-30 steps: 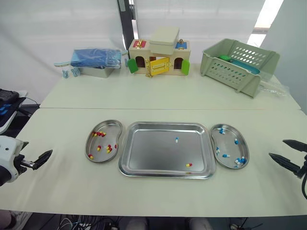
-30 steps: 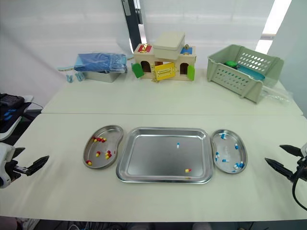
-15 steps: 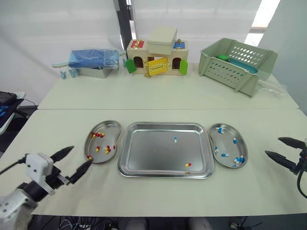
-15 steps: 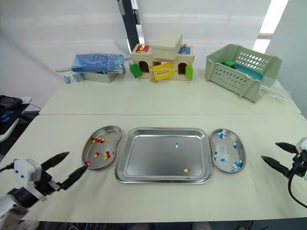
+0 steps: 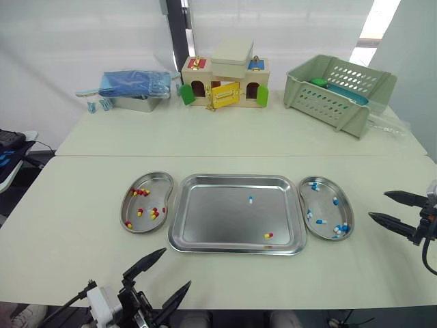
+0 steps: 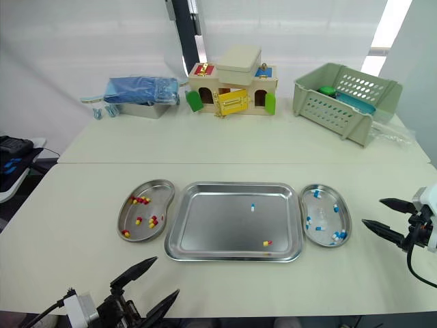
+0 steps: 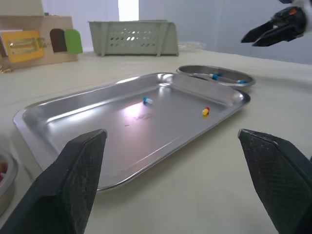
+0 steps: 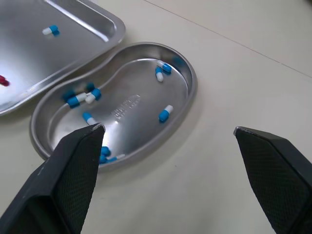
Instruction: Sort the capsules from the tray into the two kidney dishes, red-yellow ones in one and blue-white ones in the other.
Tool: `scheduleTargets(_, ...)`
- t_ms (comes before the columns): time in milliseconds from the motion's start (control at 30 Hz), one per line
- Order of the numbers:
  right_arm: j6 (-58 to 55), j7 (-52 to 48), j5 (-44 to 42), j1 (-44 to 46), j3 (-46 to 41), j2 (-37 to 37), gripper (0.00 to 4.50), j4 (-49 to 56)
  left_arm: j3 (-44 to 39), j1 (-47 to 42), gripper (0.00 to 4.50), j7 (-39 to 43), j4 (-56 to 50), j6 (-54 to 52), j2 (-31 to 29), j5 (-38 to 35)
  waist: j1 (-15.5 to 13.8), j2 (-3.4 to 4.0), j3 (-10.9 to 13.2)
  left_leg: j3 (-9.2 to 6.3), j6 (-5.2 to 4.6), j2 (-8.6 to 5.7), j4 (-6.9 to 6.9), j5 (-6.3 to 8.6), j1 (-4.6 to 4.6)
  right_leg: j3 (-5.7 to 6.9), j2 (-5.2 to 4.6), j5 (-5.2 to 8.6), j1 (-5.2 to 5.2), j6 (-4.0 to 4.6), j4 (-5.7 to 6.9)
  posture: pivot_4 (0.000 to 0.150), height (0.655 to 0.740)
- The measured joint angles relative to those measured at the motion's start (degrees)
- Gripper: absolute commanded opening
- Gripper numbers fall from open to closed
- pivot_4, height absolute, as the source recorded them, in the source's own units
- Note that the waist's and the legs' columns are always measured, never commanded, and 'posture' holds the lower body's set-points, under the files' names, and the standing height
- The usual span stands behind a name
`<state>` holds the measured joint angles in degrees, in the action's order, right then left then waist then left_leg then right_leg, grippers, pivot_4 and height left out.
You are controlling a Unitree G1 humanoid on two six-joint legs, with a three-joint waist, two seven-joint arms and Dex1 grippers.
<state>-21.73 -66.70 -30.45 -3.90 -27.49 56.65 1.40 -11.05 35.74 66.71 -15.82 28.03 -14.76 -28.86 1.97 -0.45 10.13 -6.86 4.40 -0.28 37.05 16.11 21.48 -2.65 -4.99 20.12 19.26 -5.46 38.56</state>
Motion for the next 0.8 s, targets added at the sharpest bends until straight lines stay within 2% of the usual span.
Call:
scheduleTargets(133,-3.95,-1.58,-1.88,4.36,3.86,2.05,4.5,5.94,2.1,0.57,4.48,0.13,0.55,2.75,0.0,-0.13,0.08,-0.02,0.01,-0.02,0.0,0.02,0.0,0.0,-0.02,0.02,0.01,0.0,-0.01,0.0,0.01,0.15,0.74)
scheduleTargets(300,-7.06,-5.53,-1.05,21.47,18.61,3.06,4.5,8.01,4.35,0.35,4.48,-2.17,0.66,3.96,0.76,-0.26,0.35,-0.03,0.02,-0.08,0.0,0.02,0.0,0.0,-0.02,0.07,0.01,0.0,-0.01,-0.01,0.0,0.15,0.74)
scheduleTargets(433,-8.94,-8.16,1.6,34.02,29.64,-2.19,4.5,5.12,5.66,0.61,4.48,-4.48,0.61,4.39,1.22,-0.16,0.21,-0.14,0.08,-0.16,0.0,0.02,0.0,0.0,0.08,0.15,0.02,0.0,0.05,0.0,-0.06,0.15,0.74)
scheduleTargets(500,-8.61,-9.34,4.62,39.94,35.76,-7.37,4.5,1.51,6.4,1.75,4.48,-5.58,0.55,5.08,1.59,-0.02,0.3,-0.24,0.14,-0.17,0.0,0.02,0.0,0.0,0.09,0.16,0.02,0.0,0.06,0.0,-0.08,0.15,0.74)
scheduleTargets(700,-3.28,-9.36,15.16,49.53,47.3,-18.28,4.5,-11.52,7.5,3.15,4.48,-7.71,0.45,6.72,1.32,0.97,0.19,-0.31,0.18,-0.23,0.02,0.0,0.01,-0.01,0.29,0.2,0.01,0.0,0.33,0.0,-0.01,0.15,0.74)
scheduleTargets(800,-0.43,-8.18,19.88,52.17,50.39,-22.51,4.5,-18.41,7.8,2.93,4.48,-8.77,0.54,7.82,1.32,1.17,0.12,-0.31,0.19,-0.24,0.02,-0.01,0.0,-0.01,0.33,0.2,0.01,0.0,0.39,0.0,0.0,0.15,0.74)
